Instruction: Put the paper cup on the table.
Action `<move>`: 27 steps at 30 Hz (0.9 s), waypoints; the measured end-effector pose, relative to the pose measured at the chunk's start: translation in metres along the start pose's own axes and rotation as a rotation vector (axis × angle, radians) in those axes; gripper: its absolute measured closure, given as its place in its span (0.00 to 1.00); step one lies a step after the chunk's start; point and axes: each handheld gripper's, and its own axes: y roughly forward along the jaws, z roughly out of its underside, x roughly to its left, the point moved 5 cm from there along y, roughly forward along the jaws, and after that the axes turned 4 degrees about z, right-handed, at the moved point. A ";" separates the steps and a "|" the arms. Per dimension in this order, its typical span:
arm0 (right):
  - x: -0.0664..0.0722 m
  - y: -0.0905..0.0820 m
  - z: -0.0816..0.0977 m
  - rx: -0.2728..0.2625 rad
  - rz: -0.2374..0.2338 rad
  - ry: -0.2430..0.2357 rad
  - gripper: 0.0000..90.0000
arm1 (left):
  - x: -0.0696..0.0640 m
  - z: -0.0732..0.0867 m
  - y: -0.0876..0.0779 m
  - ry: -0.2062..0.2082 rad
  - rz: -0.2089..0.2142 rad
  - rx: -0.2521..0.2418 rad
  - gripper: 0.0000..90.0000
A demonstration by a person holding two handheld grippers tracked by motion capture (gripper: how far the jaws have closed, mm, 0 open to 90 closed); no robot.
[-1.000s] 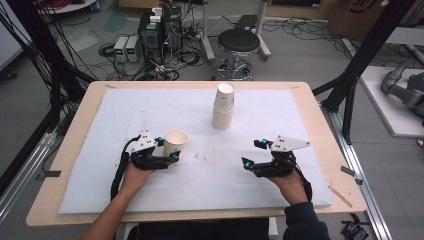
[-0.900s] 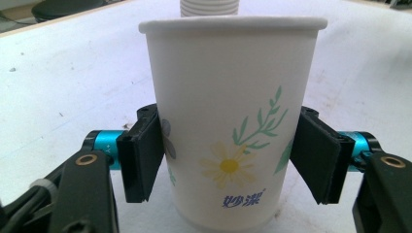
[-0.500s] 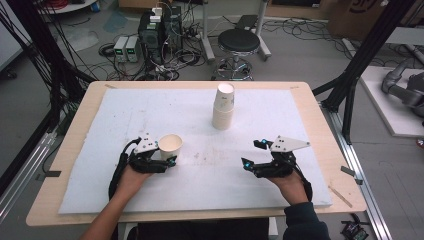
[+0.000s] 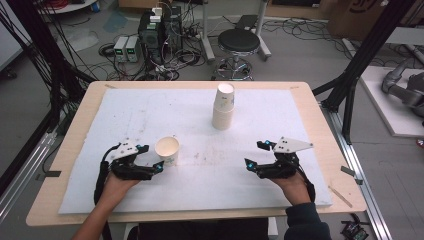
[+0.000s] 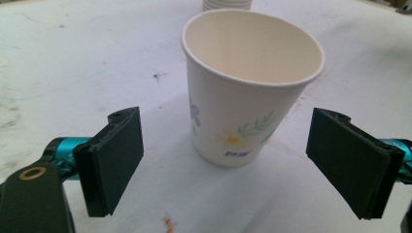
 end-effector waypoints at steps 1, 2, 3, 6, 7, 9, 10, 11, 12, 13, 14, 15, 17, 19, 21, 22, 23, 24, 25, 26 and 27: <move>0.000 0.000 0.001 0.002 0.002 0.007 0.24 | 0.002 -0.001 -0.006 -0.001 -0.011 -0.028 0.15; -0.001 -0.001 0.002 0.002 0.005 0.011 0.24 | 0.004 -0.002 -0.011 -0.004 -0.016 -0.055 0.15; -0.002 -0.002 0.003 0.001 0.011 0.012 0.24 | 0.006 -0.004 -0.015 -0.011 -0.020 -0.082 0.15; -0.004 -0.004 0.005 0.002 0.028 0.010 0.24 | 0.012 -0.009 -0.023 -0.011 -0.018 -0.142 0.15; -0.005 -0.004 0.006 0.000 0.035 0.005 0.24 | 0.013 -0.010 -0.026 -0.013 -0.023 -0.160 0.15; -0.007 -0.007 0.006 0.002 0.060 -0.001 0.24 | 0.014 -0.013 -0.030 0.003 -0.026 -0.192 0.15; -0.009 -0.008 0.007 0.003 0.076 0.002 0.24 | 0.014 -0.015 -0.032 0.004 -0.028 -0.208 0.15; -0.010 -0.010 0.007 0.002 0.093 0.003 0.24 | 0.014 -0.016 -0.034 0.008 -0.026 -0.219 0.15; -0.012 -0.011 0.007 -0.001 0.100 0.003 0.24 | 0.015 -0.017 -0.036 0.014 -0.026 -0.228 0.15; -0.013 -0.012 0.007 -0.002 0.104 0.006 0.24 | 0.015 -0.017 -0.038 0.015 -0.025 -0.235 0.15; -0.015 -0.013 0.008 -0.001 0.113 0.008 0.24 | 0.015 -0.017 -0.039 0.017 -0.022 -0.237 0.15; -0.016 -0.014 0.008 -0.004 0.120 0.008 0.24 | 0.015 -0.017 -0.040 0.017 -0.018 -0.243 0.15; -0.017 -0.015 0.008 -0.006 0.130 0.012 0.24 | 0.016 -0.018 -0.042 0.017 -0.016 -0.251 0.15; -0.017 -0.016 0.007 -0.006 0.134 0.013 0.24 | 0.016 -0.018 -0.043 0.019 -0.018 -0.255 0.15; -0.016 -0.016 0.007 -0.005 0.140 0.012 0.24 | 0.015 -0.019 -0.043 0.019 -0.020 -0.259 0.15; -0.016 -0.017 0.007 -0.004 0.142 0.005 0.24 | 0.015 -0.019 -0.044 0.019 -0.021 -0.258 0.15; -0.015 -0.017 0.007 -0.002 0.146 0.004 0.24 | 0.014 -0.019 -0.044 0.021 -0.022 -0.259 0.15; -0.015 -0.018 0.006 -0.005 0.146 0.006 0.24 | 0.014 -0.019 -0.045 0.022 -0.022 -0.262 0.15; -0.014 -0.018 0.006 -0.006 0.145 0.001 0.24 | 0.013 -0.019 -0.045 0.025 -0.023 -0.263 0.15; -0.013 -0.019 0.005 -0.005 0.149 0.003 0.24 | 0.013 -0.019 -0.046 0.026 -0.024 -0.265 0.15; -0.013 -0.019 0.005 -0.008 0.148 0.003 0.24 | 0.013 -0.019 -0.046 0.029 -0.025 -0.264 0.15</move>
